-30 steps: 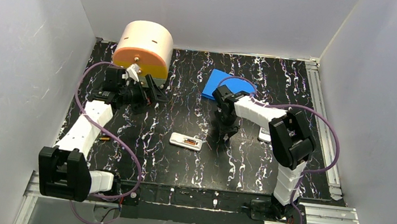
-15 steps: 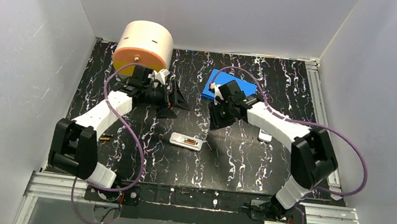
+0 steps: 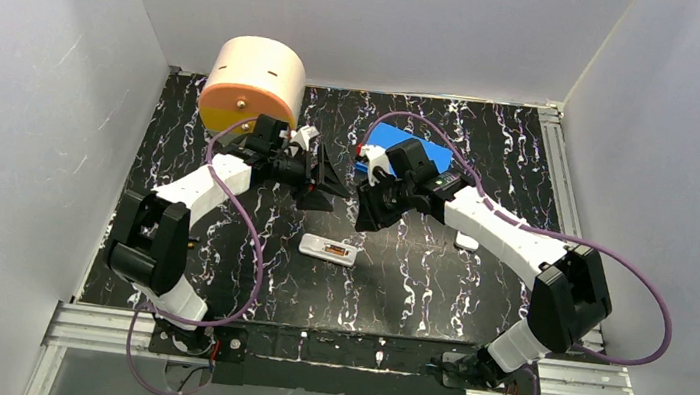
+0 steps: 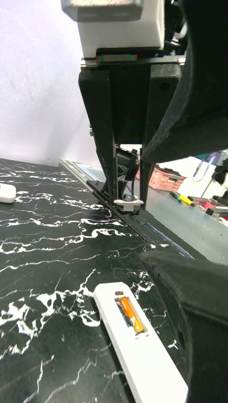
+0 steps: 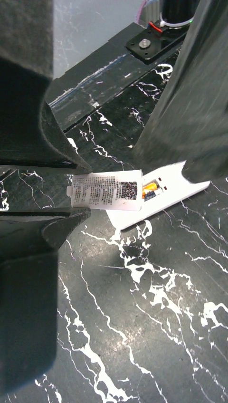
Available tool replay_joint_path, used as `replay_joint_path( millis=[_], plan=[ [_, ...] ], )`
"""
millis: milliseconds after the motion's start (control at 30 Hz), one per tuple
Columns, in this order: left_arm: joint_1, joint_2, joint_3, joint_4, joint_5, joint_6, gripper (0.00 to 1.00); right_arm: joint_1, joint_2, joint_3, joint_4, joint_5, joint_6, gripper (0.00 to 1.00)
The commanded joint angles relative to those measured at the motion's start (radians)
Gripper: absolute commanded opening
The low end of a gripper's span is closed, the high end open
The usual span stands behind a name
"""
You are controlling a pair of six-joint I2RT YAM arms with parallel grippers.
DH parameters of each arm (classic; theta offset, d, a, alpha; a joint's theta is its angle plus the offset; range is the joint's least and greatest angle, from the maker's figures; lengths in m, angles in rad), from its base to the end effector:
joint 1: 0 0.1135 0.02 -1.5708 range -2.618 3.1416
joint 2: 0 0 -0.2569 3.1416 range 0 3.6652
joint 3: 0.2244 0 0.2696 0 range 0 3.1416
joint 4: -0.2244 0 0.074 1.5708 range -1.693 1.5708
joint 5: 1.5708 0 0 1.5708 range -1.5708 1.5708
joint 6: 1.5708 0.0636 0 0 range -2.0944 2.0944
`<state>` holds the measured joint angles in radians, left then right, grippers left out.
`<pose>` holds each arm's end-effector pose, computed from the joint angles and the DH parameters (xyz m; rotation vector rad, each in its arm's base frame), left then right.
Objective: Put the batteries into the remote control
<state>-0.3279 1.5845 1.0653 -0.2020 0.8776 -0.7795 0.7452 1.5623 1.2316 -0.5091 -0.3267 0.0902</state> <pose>0.3322 -0.1647 0.2163 -0.0411 2.4723 -1.5409 0.2621 0.2696 0.2418 -0.9516 2.3119 0.7632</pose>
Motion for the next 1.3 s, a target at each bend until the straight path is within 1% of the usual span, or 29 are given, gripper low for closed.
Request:
replay_joint_path(
  millis=[0,100,300,467,533,700,800,867,900,933,967,1000,1033,1067,1100,1167,1200,1267],
  plan=[
    [-0.044,0.008,0.033,0.020,0.073,-0.007,0.58,0.019,0.006,0.061,-0.025,-0.034,-0.053,0.17],
    [-0.061,0.002,0.027,0.021,0.049,-0.003,0.52,0.023,0.005,0.068,-0.024,-0.032,-0.055,0.17],
    [-0.067,0.017,0.030,0.026,0.060,-0.023,0.39,0.036,0.011,0.082,-0.053,-0.020,-0.078,0.17],
    [-0.074,0.027,0.034,0.027,0.099,-0.026,0.17,0.038,0.008,0.087,-0.052,-0.026,-0.075,0.17],
    [-0.078,0.033,0.034,0.027,0.113,-0.026,0.15,0.037,0.008,0.087,-0.049,-0.032,-0.071,0.17],
    [-0.084,0.040,0.037,0.017,0.120,-0.018,0.15,0.037,0.007,0.088,-0.040,-0.034,-0.066,0.17],
    [-0.086,0.043,0.042,0.018,0.126,-0.015,0.13,0.037,0.004,0.084,-0.033,-0.032,-0.062,0.17],
    [-0.088,0.045,0.047,0.018,0.133,-0.013,0.10,0.037,0.001,0.081,-0.027,-0.031,-0.058,0.17],
    [-0.088,0.047,0.049,0.018,0.135,-0.011,0.06,0.037,0.001,0.079,-0.024,-0.031,-0.057,0.17],
    [-0.088,0.046,0.052,0.017,0.136,-0.008,0.00,0.037,-0.001,0.077,-0.022,-0.029,-0.056,0.17],
    [-0.088,0.045,0.056,0.017,0.135,-0.007,0.00,0.037,-0.002,0.076,-0.019,-0.027,-0.053,0.20],
    [-0.088,0.044,0.060,0.017,0.133,-0.005,0.00,0.037,-0.003,0.073,-0.015,-0.026,-0.044,0.26],
    [-0.087,0.040,0.062,0.020,0.128,-0.004,0.00,0.036,-0.007,0.069,-0.013,-0.020,-0.035,0.34],
    [-0.088,0.033,0.066,0.030,0.122,-0.008,0.00,0.026,-0.016,0.067,-0.014,-0.031,-0.024,0.46],
    [-0.087,0.026,0.070,0.039,0.113,-0.014,0.00,0.005,-0.036,0.053,0.016,-0.068,0.002,0.55],
    [-0.084,0.007,0.073,0.076,0.100,-0.041,0.00,-0.051,-0.113,-0.031,0.164,-0.125,0.120,0.71],
    [-0.082,-0.003,0.069,0.108,0.093,-0.065,0.00,-0.085,-0.159,-0.091,0.281,-0.159,0.208,0.80],
    [-0.079,-0.017,0.056,0.220,0.080,-0.133,0.00,-0.150,-0.229,-0.177,0.464,-0.196,0.369,0.86]
  ],
)
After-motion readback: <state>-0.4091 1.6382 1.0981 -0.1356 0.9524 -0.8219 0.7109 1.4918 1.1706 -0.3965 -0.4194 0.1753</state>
